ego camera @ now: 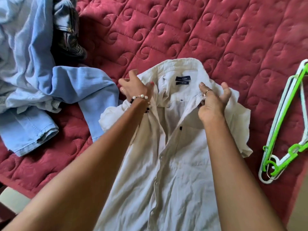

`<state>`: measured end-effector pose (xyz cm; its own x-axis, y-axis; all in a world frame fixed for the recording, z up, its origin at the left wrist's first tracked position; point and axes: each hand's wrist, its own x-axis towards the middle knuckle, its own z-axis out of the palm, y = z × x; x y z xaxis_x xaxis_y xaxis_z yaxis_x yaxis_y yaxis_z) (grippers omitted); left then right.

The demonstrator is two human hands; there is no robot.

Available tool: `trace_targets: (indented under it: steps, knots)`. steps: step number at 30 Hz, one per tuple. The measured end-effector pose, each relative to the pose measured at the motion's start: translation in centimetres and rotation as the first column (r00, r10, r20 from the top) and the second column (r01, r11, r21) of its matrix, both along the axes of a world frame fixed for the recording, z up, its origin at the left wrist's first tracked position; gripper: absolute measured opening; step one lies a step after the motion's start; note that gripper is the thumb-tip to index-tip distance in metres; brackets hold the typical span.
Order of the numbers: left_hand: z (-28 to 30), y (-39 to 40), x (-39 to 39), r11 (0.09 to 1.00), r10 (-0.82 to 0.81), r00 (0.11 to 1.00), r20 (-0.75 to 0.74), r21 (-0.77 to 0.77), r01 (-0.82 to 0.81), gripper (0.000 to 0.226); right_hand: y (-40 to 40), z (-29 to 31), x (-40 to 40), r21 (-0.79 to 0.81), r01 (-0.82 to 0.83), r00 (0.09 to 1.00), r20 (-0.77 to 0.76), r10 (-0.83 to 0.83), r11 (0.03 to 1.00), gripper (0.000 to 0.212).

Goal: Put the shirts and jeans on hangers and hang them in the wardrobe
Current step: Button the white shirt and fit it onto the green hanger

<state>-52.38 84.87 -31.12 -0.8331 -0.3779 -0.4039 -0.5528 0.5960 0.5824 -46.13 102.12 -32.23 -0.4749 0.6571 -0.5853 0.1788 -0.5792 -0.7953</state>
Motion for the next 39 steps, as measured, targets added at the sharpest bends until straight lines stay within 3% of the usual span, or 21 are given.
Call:
trace_targets:
  steps: [2, 4, 5, 8, 12, 14, 17, 19, 23, 26, 28, 30, 32, 34, 36, 39]
  knots:
    - [0.0, -0.6, -1.8, 0.999, -0.036, 0.986, 0.162, -0.011, 0.038, 0.067, 1.0, 0.0, -0.6, 0.204, -0.227, 0.972, 0.107, 0.209, 0.952, 0.081]
    - [0.1, -1.1, -3.1, 0.978, -0.196, 0.953, 0.233, -0.023, 0.206, 0.065, 1.4, 0.2, -0.8, 0.368, -0.526, 0.841, 0.362, 0.402, 0.767, 0.065]
    - [0.3, -1.3, -3.5, 0.962, -0.255, 0.938, 0.235, -0.032, 0.27, 0.061, 1.5, 0.4, -0.9, 0.426, -0.625, 0.768, 0.486, 0.417, 0.654, 0.053]
    - [1.3, -0.9, -4.1, 0.918, -0.355, 0.912, 0.205, -0.109, 0.382, 0.042, 1.5, 1.5, -1.1, 0.571, -0.681, 0.707, 0.676, 0.208, 0.459, 0.025]
    - [3.3, 1.2, -4.6, 0.79, -0.408, 0.912, 0.049, -0.482, 0.379, 0.043, 1.8, 3.7, -1.5, 0.696, -0.683, 0.69, 0.715, -0.117, 0.223, 0.029]
    - [4.6, 2.5, -5.6, 0.832, -0.412, 0.911, 0.03, -0.395, 0.389, 0.042, 2.3, 5.4, -2.1, 0.708, -0.652, 0.716, 0.693, -0.088, 0.27, 0.034]
    - [5.7, 4.8, -6.6, 0.944, -0.328, 0.943, 0.052, -0.029, 0.329, 0.033, 3.3, 7.0, -3.2, 0.703, -0.634, 0.73, 0.681, -0.051, 0.322, 0.033]
    - [5.3, 6.0, -6.7, 0.949, -0.298, 0.953, 0.055, 0.129, 0.289, 0.025, 3.7, 6.6, -4.2, 0.7, -0.615, 0.756, 0.655, 0.017, 0.362, 0.029]
    - [3.3, 6.3, -5.4, 0.92, -0.376, 0.925, 0.053, 0.146, 0.365, 0.04, 3.2, 3.6, -4.9, 0.564, -0.534, 0.84, 0.437, 0.321, 0.63, 0.022]
    - [2.6, 5.0, -2.9, 0.897, -0.421, 0.884, -0.204, 0.052, 0.44, 0.028, 1.8, 2.4, -2.0, 0.545, -0.504, 0.856, 0.421, 0.3, 0.67, 0.014]
    - [1.4, 3.7, 0.1, 0.922, -0.358, 0.874, -0.33, 0.021, 0.386, 0.019, -0.2, 2.0, 1.3, 0.661, -0.417, 0.899, 0.401, 0.176, 0.623, 0.012]
    - [-0.1, 2.4, 3.8, 0.936, -0.289, 0.902, -0.321, 0.104, 0.337, 0.015, -3.1, 1.3, 5.1, 0.69, -0.406, 0.911, 0.352, 0.213, 0.599, 0.006]
    - [-1.4, 1.4, 7.7, 0.924, -0.285, 0.921, -0.267, 0.178, 0.338, 0.013, -6.1, -0.3, 8.4, 0.628, -0.535, 0.844, 0.368, 0.39, 0.566, 0.008]
    - [-2.2, 0.6, 11.0, 0.922, -0.307, 0.924, -0.226, 0.168, 0.348, 0.015, -8.5, -2.1, 11.1, 0.611, -0.644, 0.757, 0.425, 0.496, 0.46, 0.018]
    - [-2.5, -0.2, 12.9, 0.926, -0.313, 0.927, -0.209, 0.151, 0.346, 0.026, -9.9, -3.5, 12.5, 0.606, -0.716, 0.693, 0.556, 0.46, 0.346, 0.029]
    - [-3.1, -1.1, 13.2, 0.91, -0.327, 0.928, -0.182, 0.206, 0.361, 0.045, -10.9, -3.9, 12.0, 0.583, -0.792, 0.611, 0.752, 0.247, 0.182, 0.02]
